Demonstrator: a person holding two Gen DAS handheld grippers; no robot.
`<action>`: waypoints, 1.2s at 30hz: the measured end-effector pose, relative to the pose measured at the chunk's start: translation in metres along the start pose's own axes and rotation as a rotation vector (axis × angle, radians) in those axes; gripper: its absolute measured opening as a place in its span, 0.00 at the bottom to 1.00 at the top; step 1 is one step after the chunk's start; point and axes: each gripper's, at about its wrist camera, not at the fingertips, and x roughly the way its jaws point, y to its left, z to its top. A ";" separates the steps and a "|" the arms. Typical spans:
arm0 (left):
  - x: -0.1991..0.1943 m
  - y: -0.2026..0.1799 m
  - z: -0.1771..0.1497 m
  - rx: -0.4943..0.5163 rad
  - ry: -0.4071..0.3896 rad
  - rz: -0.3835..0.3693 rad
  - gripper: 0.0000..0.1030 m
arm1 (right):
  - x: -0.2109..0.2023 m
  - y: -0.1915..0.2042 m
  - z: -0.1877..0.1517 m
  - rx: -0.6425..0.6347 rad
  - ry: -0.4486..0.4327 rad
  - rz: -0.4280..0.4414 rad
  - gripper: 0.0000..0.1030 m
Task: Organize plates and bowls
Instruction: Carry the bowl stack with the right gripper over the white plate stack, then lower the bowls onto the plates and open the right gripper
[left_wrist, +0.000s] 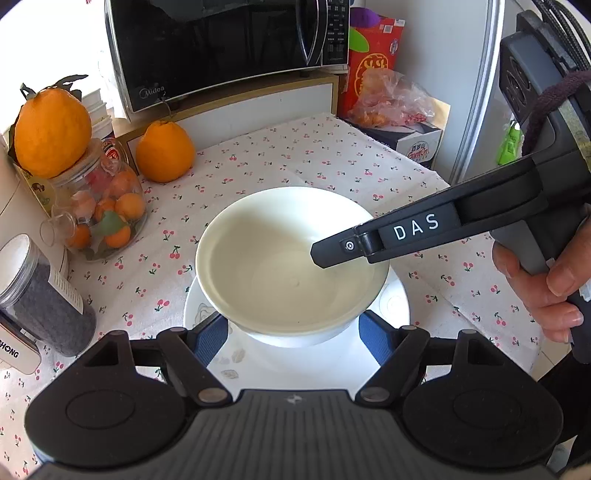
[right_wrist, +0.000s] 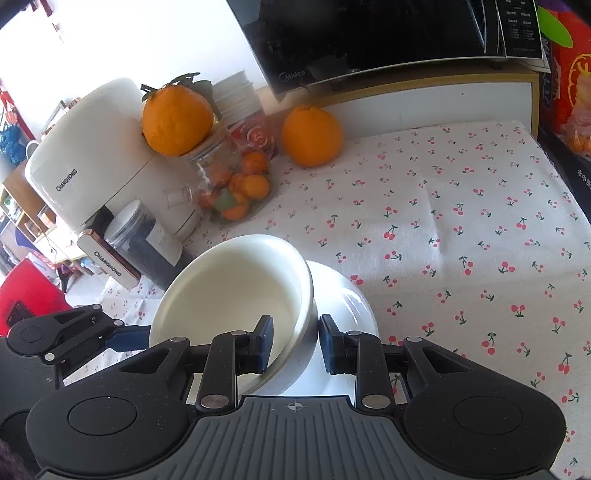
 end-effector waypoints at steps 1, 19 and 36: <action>0.001 0.000 0.000 -0.001 0.003 0.000 0.73 | 0.001 0.000 0.000 -0.002 0.001 -0.002 0.26; 0.007 0.002 -0.002 0.001 0.078 0.006 0.73 | 0.014 0.006 -0.010 -0.043 0.047 -0.025 0.26; 0.010 0.002 -0.004 -0.002 0.098 0.007 0.88 | 0.018 0.005 -0.010 -0.042 0.073 -0.037 0.30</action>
